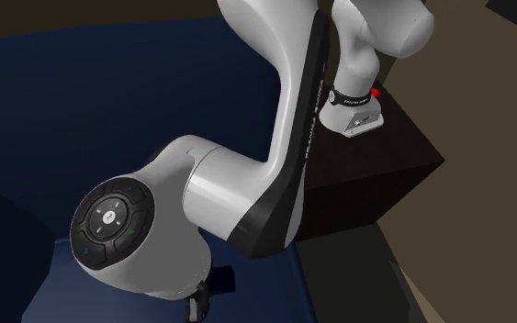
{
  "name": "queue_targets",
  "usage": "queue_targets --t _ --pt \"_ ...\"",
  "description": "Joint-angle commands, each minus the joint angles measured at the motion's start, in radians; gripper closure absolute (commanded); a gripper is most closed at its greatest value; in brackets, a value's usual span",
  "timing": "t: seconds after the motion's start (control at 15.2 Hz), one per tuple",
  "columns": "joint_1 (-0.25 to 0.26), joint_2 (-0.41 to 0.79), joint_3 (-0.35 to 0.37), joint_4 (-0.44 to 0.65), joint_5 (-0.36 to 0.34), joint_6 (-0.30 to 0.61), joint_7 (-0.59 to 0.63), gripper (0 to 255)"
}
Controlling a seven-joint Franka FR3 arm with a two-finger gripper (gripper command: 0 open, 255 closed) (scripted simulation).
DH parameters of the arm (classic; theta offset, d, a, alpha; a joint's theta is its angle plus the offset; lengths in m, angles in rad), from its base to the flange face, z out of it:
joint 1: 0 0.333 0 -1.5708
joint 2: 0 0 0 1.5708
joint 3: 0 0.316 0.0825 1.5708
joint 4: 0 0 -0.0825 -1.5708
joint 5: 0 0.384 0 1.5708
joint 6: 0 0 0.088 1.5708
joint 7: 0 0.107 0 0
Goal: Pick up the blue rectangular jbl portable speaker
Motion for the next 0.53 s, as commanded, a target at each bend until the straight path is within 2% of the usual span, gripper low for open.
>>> queue_targets --t 0.0,0.46 --pt "-0.004 -0.018 0.006 0.0 0.007 -0.018 -0.004 255" --pt "-0.012 -0.058 0.018 0.01 0.025 -0.066 -0.013 255"
